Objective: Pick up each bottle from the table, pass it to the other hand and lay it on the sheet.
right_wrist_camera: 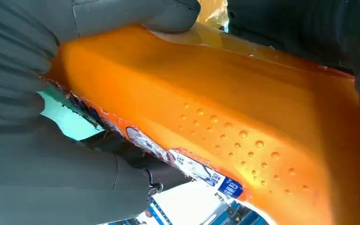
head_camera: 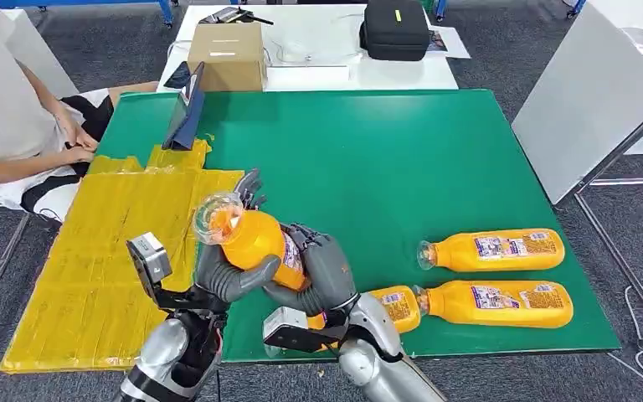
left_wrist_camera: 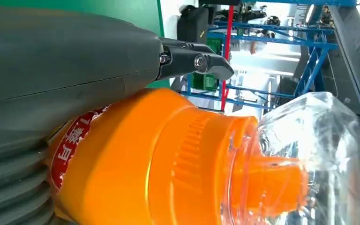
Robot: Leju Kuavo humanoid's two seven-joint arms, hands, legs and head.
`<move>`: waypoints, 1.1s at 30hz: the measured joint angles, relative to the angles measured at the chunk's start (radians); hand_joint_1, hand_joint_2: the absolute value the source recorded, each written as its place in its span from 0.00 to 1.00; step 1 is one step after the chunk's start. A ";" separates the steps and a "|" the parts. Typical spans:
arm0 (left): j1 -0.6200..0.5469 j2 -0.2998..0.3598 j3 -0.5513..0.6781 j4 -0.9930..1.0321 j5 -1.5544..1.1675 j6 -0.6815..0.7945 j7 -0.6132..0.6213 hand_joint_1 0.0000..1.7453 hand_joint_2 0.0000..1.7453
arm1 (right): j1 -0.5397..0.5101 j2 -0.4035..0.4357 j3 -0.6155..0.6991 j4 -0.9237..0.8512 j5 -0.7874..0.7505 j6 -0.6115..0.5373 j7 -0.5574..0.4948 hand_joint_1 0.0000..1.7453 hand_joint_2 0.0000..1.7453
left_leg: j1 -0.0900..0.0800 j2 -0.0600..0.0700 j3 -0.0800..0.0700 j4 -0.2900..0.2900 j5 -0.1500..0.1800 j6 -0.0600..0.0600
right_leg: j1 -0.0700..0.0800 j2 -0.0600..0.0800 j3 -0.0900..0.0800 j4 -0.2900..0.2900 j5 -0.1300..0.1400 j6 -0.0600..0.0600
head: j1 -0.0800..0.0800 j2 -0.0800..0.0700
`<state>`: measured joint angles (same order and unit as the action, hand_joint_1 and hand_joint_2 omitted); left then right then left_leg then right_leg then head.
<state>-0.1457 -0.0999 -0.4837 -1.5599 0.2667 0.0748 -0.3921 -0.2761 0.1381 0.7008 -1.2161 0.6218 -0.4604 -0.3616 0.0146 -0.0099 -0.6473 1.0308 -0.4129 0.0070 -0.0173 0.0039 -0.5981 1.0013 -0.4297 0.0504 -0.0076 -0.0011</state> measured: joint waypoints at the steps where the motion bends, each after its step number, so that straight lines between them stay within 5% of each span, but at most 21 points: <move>1: 0.000 0.000 0.000 0.000 0.003 0.000 -0.003 1.00 1.00 | -0.001 0.000 0.000 0.002 0.000 0.000 0.001 1.00 1.00 | 0.000 0.000 0.000 0.000 0.000 0.000 | 0.000 0.000 0.000 0.000 0.000 0.000 | 0.000 0.000; 33: 0.022 0.000 0.000 -0.028 0.029 0.005 -0.026 1.00 1.00 | -0.006 0.005 0.008 0.016 0.000 0.005 0.008 1.00 1.00 | 0.000 0.000 0.000 0.000 0.000 0.000 | 0.000 0.000 0.000 0.000 0.000 0.000 | 0.000 0.000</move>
<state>-0.1240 -0.1003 -0.4841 -1.5877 0.2956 0.0793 -0.4181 -0.2821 0.1434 0.7092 -1.2001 0.6218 -0.4559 -0.3532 0.0146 -0.0100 -0.6473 1.0308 -0.4129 0.0070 -0.0173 0.0039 -0.5981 1.0012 -0.4297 0.0504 -0.0076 -0.0011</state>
